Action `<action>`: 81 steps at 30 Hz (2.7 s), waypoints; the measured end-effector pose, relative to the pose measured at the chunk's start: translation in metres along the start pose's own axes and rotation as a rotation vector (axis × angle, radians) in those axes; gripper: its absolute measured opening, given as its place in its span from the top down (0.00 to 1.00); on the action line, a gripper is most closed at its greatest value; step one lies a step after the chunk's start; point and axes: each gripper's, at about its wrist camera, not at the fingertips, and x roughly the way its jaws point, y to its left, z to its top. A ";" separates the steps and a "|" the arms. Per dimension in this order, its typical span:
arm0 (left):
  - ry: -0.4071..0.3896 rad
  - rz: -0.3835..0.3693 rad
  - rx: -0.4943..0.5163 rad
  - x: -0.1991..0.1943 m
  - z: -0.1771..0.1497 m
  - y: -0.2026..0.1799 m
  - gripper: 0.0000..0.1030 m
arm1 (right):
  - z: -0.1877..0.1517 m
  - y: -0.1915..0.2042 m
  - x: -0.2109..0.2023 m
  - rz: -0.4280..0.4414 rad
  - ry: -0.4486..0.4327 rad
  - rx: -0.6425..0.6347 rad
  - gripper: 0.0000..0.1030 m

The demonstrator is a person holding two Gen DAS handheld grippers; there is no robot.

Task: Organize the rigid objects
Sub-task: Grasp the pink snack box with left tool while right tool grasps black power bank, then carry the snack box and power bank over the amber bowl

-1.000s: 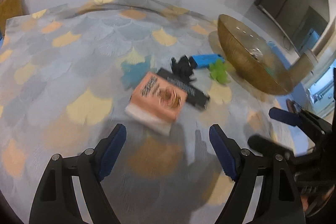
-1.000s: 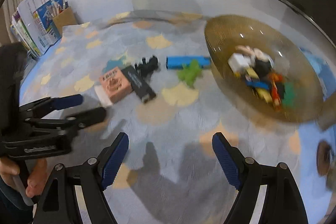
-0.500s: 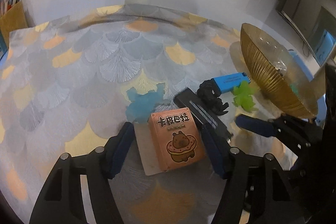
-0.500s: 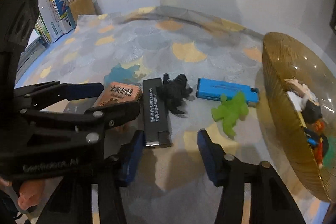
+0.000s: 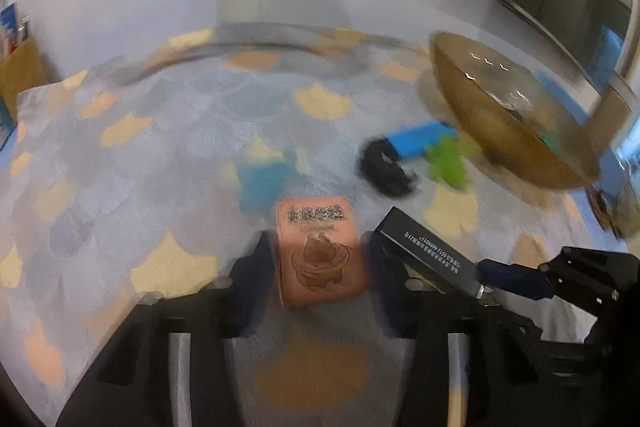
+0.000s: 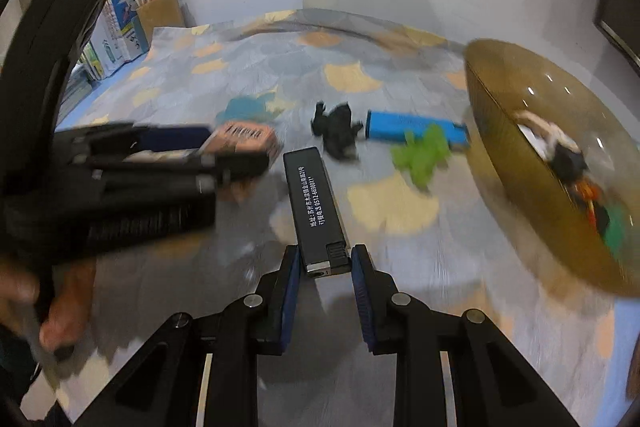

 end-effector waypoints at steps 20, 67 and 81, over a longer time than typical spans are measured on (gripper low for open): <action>0.017 -0.101 0.061 -0.055 -0.077 0.011 0.33 | -0.042 0.031 -0.028 -0.016 0.044 0.038 0.58; -0.483 -0.167 0.274 -0.149 0.116 -0.129 0.63 | 0.018 -0.147 -0.261 -0.353 -0.521 0.447 0.77; -0.171 -0.221 0.310 -0.015 0.091 -0.177 0.63 | -0.003 -0.208 -0.140 -0.299 -0.220 0.599 0.77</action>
